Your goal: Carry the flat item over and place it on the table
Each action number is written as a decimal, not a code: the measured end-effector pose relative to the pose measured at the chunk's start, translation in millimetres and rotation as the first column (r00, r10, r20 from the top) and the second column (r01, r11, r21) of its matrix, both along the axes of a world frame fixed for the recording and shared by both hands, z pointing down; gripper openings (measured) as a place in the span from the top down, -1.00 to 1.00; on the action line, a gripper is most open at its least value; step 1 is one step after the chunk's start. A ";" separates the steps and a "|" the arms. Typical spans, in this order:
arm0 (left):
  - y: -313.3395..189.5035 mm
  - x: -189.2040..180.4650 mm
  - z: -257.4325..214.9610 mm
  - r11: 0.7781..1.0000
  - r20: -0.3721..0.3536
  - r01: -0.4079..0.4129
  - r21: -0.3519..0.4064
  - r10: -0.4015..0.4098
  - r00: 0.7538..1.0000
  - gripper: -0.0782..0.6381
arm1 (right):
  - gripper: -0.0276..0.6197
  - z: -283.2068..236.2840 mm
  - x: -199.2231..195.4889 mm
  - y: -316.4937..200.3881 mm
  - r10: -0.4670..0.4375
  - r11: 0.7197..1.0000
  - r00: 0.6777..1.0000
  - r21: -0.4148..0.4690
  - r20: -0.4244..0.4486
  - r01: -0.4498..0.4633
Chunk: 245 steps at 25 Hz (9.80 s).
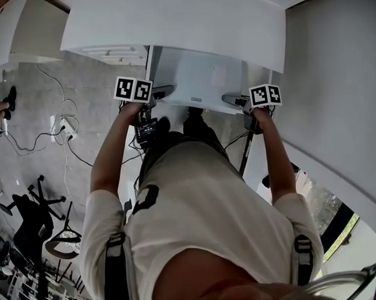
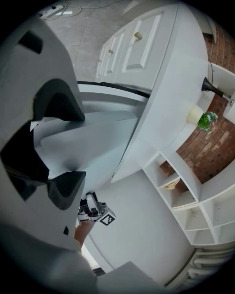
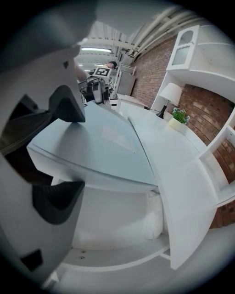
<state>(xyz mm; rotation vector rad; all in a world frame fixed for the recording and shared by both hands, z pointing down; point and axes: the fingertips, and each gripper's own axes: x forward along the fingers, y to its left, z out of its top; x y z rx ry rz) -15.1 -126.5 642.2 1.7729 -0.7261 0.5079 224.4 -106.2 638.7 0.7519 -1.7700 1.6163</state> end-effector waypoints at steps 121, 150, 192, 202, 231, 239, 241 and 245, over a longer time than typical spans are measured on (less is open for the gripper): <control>-171.0 -233.6 -51.4 0.959 0.175 0.003 0.284 -0.055 0.983 -0.16 | -0.24 -43.4 -231.0 -196.5 0.149 0.955 0.986 0.269 -0.080 -0.123; -253.7 -263.9 -52.1 0.888 0.090 0.225 0.400 -0.283 0.955 -0.16 | -0.33 -60.0 -235.9 -283.6 0.267 0.827 0.957 0.538 -0.117 -0.165; 39.4 -99.8 -249.6 0.713 -0.122 0.179 0.678 -0.131 0.984 0.73 | 0.88 -296.6 -269.2 38.3 -0.090 0.812 0.622 0.419 0.778 -0.406; 68.0 -122.4 -270.0 0.670 -0.098 0.248 0.700 -0.253 0.962 0.73 | 0.88 -279.0 -291.1 79.8 -0.103 0.899 0.620 0.340 0.778 -0.278; 101.9 -295.4 -224.7 0.710 -0.017 0.190 0.678 -0.244 0.970 0.73 | 0.88 -261.5 -444.3 105.6 -0.136 0.900 0.774 0.403 0.618 -0.163; 87.8 -264.6 -226.4 0.720 0.005 0.129 0.681 -0.181 0.983 0.73 | 0.88 -262.3 -421.8 99.0 -0.104 0.888 0.770 0.407 0.630 -0.212; 82.9 -261.1 -229.0 0.719 0.009 0.120 0.685 -0.173 0.985 0.73 | 0.89 -265.7 -416.9 94.6 -0.100 0.879 0.765 0.416 0.637 -0.231; 75.3 -247.2 -234.3 0.714 0.020 0.106 0.692 -0.166 0.986 0.73 | 0.89 -267.3 -399.5 86.8 -0.086 0.869 0.765 0.424 0.638 -0.256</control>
